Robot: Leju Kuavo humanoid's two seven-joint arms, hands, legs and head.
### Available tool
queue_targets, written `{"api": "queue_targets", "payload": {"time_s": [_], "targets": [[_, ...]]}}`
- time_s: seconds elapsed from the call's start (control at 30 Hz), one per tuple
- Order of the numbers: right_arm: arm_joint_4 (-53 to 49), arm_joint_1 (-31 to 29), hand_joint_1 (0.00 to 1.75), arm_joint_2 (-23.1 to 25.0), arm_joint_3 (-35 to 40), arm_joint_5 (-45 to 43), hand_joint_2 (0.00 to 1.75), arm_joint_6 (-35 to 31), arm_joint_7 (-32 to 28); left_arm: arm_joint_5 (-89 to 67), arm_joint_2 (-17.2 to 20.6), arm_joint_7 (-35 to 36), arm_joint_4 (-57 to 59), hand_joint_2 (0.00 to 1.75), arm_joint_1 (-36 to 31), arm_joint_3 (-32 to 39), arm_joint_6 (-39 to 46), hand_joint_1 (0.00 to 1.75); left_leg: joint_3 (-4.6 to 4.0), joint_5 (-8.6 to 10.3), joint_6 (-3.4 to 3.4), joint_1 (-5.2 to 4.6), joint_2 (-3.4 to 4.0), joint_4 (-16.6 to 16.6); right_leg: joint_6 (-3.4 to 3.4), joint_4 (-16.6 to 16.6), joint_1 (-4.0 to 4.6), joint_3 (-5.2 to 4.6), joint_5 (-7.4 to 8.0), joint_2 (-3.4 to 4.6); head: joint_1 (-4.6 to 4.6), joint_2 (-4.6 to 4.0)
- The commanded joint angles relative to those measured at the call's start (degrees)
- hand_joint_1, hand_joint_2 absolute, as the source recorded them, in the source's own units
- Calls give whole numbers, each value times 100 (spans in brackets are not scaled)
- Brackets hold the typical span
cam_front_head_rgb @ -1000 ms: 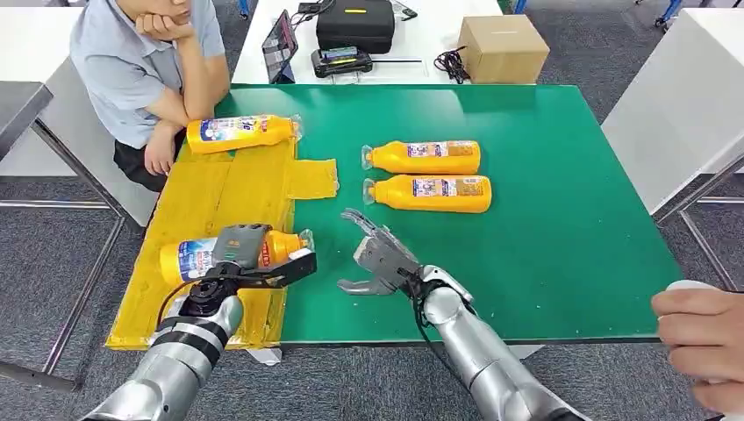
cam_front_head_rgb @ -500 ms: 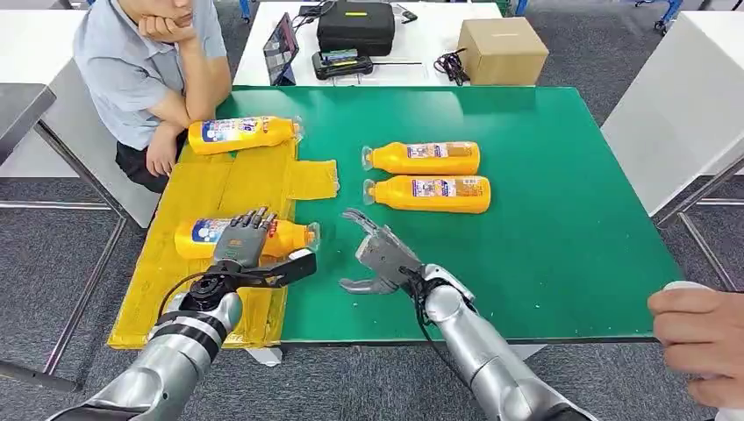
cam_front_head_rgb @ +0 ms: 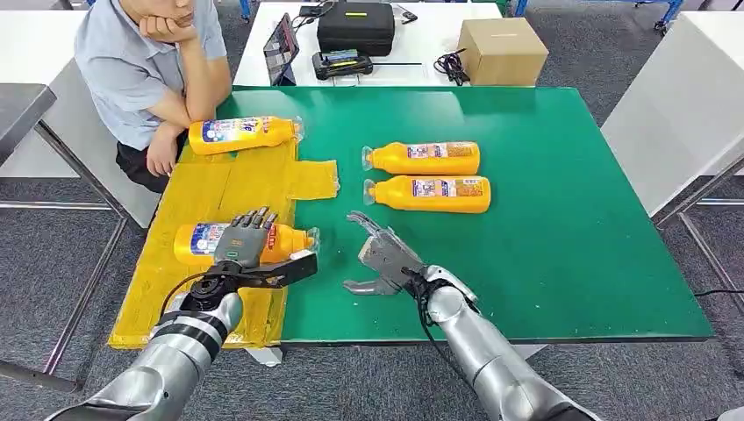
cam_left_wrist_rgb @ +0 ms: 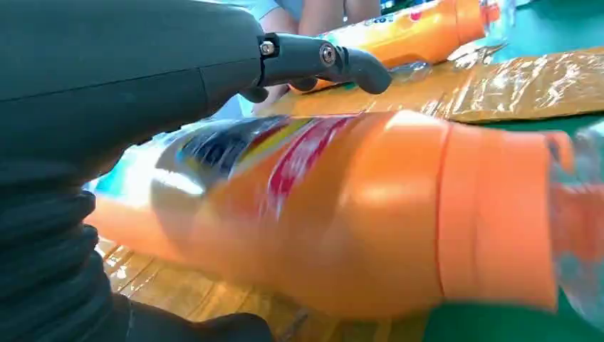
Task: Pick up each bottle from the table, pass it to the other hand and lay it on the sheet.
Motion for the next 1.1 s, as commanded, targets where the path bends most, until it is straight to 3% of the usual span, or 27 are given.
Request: {"api": "queue_targets", "payload": {"time_s": [0.03,0.2,0.7,0.77,0.8,0.93,0.97,1.03,1.07,1.1], "targets": [[70,56,0,-176,-52,24,175,-70,92,-6,-312,-172,-1059,175,482,-414,-576,0,4,-4,-7,4,-4,0,-9,-3,5,7,-4,-7,0,0],[14,147,0,-225,-128,45,175,-111,82,82,-390,-430,-1580,175,700,-686,-730,0,-5,-7,-9,6,1,5,-11,-2,7,1,-6,-4,0,0],[-471,513,0,-226,-323,230,175,-226,215,281,-445,-648,-3456,175,1638,-1041,402,0,-13,-11,-13,9,10,5,-15,-2,11,-12,-7,3,0,0],[-711,663,0,-265,-374,240,175,-271,236,461,-501,-804,-3939,175,1870,-1068,499,0,-22,-6,-8,4,4,3,-9,-1,5,-21,-4,-1,0,0],[-1103,882,0,-278,-503,253,175,-370,249,1093,-663,-1086,-4457,175,2152,-976,465,0,-17,-11,-11,6,4,6,-12,0,8,-16,-8,-1,-2,0],[-2503,1637,0,-214,-1016,387,175,-478,592,2523,-664,-1634,-5374,175,2776,-1029,239,0,-14,-22,-13,10,3,9,-16,0,12,-9,-18,-4,-2,0],[-2760,1779,0,-158,-1184,433,0,-583,609,2887,-676,-1808,-5473,175,2876,-1019,211,0,-26,-10,-8,3,0,3,-8,-2,4,-23,-9,-5,0,0],[-3399,2112,0,-67,-1454,589,0,-604,651,3352,-692,-2013,-5723,175,3142,-973,177,0,-22,-21,-12,5,3,6,-13,2,6,-21,-17,-2,0,0],[-3695,2276,0,-9,-1582,686,175,-703,628,3617,-735,-2081,-5819,175,3256,-911,157,0,-29,-15,-9,2,3,3,-10,0,4,-28,-11,-2,0,0],[-3996,2450,0,17,-1673,767,175,-744,622,3743,-747,-2117,-5905,175,3359,-865,154,0,-20,-28,-15,7,7,9,-17,5,8,-20,-21,1,-2,0]]}}
